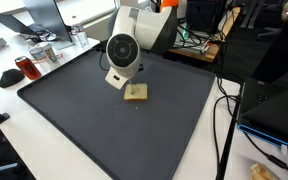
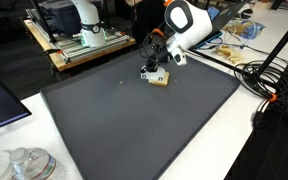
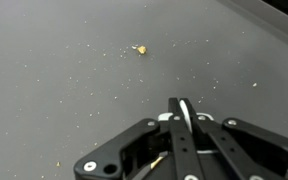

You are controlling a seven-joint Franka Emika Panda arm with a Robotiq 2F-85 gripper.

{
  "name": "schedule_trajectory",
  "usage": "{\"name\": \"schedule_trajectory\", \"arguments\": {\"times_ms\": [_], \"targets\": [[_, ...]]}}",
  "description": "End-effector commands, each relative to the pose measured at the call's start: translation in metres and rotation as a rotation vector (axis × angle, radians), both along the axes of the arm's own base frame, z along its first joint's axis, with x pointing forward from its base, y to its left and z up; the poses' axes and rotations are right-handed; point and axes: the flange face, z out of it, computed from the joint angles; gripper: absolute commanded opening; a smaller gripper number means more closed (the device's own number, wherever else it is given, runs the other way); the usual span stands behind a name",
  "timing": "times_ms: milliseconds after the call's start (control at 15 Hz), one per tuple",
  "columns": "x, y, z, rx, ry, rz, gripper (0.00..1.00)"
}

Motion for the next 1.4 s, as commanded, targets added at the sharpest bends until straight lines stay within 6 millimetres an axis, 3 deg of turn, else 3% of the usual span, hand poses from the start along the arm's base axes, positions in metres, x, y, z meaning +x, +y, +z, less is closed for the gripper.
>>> {"name": "schedule_trajectory", "arguments": {"times_ms": [0,600,1333], "targets": [[0.004,-0.003,-0.023,0.043,0.055,-0.007,0.01],[0.011,0.004,-0.024,0.040,0.087,0.019,0.01],[-0.002,-0.014,-0.034,0.074,0.093,-0.035,0.01]]}}
